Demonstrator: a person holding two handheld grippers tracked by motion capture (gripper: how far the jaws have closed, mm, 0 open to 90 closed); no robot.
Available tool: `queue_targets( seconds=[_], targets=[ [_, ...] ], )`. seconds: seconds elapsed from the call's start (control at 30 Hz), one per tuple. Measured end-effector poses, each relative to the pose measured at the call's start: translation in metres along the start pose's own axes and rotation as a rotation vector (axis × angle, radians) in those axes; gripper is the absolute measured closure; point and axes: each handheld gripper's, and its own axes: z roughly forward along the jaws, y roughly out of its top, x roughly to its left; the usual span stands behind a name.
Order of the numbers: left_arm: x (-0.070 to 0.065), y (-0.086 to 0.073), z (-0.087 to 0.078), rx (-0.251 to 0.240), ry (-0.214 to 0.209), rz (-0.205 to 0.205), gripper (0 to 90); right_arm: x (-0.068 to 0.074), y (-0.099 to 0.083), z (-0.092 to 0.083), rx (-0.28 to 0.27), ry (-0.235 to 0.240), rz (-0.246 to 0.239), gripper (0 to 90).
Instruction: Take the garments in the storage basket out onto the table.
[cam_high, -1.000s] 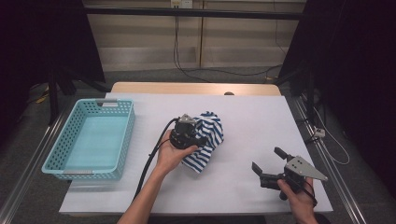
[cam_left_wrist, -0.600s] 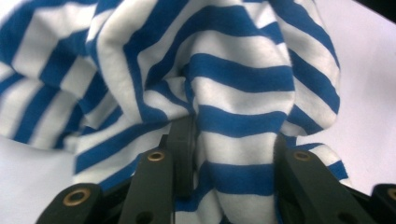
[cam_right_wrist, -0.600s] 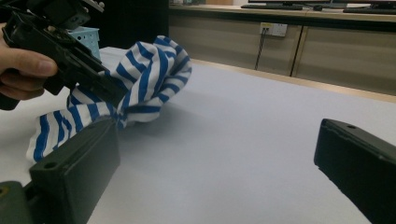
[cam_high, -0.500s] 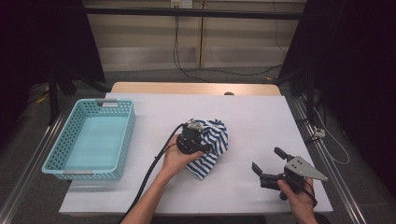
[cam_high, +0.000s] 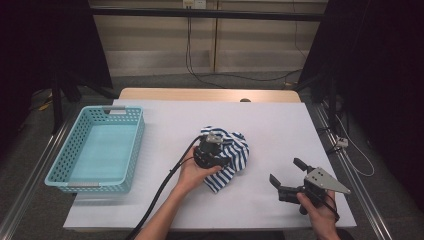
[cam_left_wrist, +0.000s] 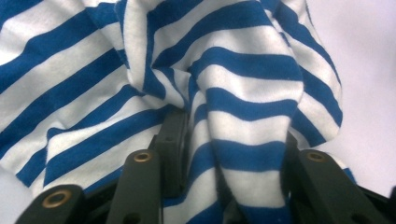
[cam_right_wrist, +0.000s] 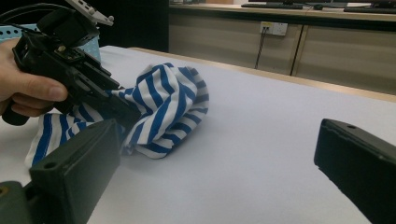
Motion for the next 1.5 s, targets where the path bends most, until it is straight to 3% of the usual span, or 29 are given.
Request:
queue_targets(
  seconds=[0.07, 0.13, 0.23, 0.27, 0.3, 0.33, 0.43, 0.5, 0.53, 0.73, 0.93, 1.0, 1.07, 1.13, 1.3, 1.4, 1.5],
  targets=[
    [0.0, -0.001, 0.001, -0.018, -0.009, -0.021, 55.4, 0.0, 0.0, 0.0, 0.0, 0.001, -0.002, 0.0],
    [-0.001, -0.001, 0.0, -0.019, -0.019, -0.015, 51.8, 0.0, 0.0, 0.0, -0.001, 0.002, -0.002, 0.0],
    [-0.004, -0.002, -0.001, -0.024, -0.033, -0.03, 41.2, 0.0, 0.0, 0.0, -0.001, 0.0, 0.001, 0.0],
    [-0.003, -0.001, -0.002, -0.015, -0.043, -0.014, 38.3, 0.0, 0.0, 0.0, -0.001, 0.001, 0.0, 0.0],
    [-0.003, -0.002, 0.0, -0.045, -0.059, -0.027, 35.5, 0.0, 0.0, 0.0, 0.0, 0.001, -0.001, 0.0],
    [-0.004, -0.002, -0.002, -0.035, -0.05, -0.026, 33.7, 0.0, 0.0, 0.0, -0.001, 0.001, -0.002, 0.0],
    [-0.002, -0.002, -0.004, -0.051, -0.088, -0.085, 24.3, 0.0, 0.0, 0.001, -0.003, 0.003, -0.004, 0.0],
    [-0.001, -0.001, -0.005, -0.083, -0.092, -0.106, 18.3, 0.0, 0.001, 0.001, 0.0, -0.001, -0.005, 0.0],
    [0.0, 0.0, -0.007, -0.077, -0.088, -0.082, 16.7, 0.0, 0.001, 0.002, -0.005, 0.003, -0.004, 0.0],
    [-0.003, 0.003, -0.016, -0.1, -0.042, -0.034, 6.2, 0.001, 0.002, 0.005, -0.004, 0.0, 0.001, 0.0],
    [0.005, 0.004, -0.029, -0.14, -0.024, -0.073, 3.3, 0.001, 0.002, 0.01, -0.001, 0.004, 0.002, 0.0],
    [0.006, 0.002, -0.035, -0.162, -0.003, -0.075, 3.3, 0.001, 0.002, 0.011, -0.001, 0.008, -0.004, 0.0],
    [0.007, 0.0, -0.042, -0.192, 0.04, -0.036, 3.3, 0.002, 0.002, 0.011, 0.0, 0.015, -0.005, 0.0],
    [0.01, 0.001, -0.047, -0.216, 0.071, -0.054, 2.7, 0.002, 0.002, 0.011, -0.002, 0.013, -0.002, 0.0],
    [0.014, 0.001, -0.064, -0.218, 0.151, 0.002, 3.4, 0.001, 0.001, 0.013, 0.005, 0.009, 0.004, 0.0],
    [0.019, -0.005, -0.076, -0.259, 0.162, -0.036, 3.3, 0.0, 0.0, 0.014, 0.011, 0.006, 0.005, 0.0],
    [0.024, -0.011, -0.086, -0.284, 0.193, -0.044, 3.5, -0.001, -0.001, 0.014, 0.01, 0.006, 0.013, 0.0]
  ],
)
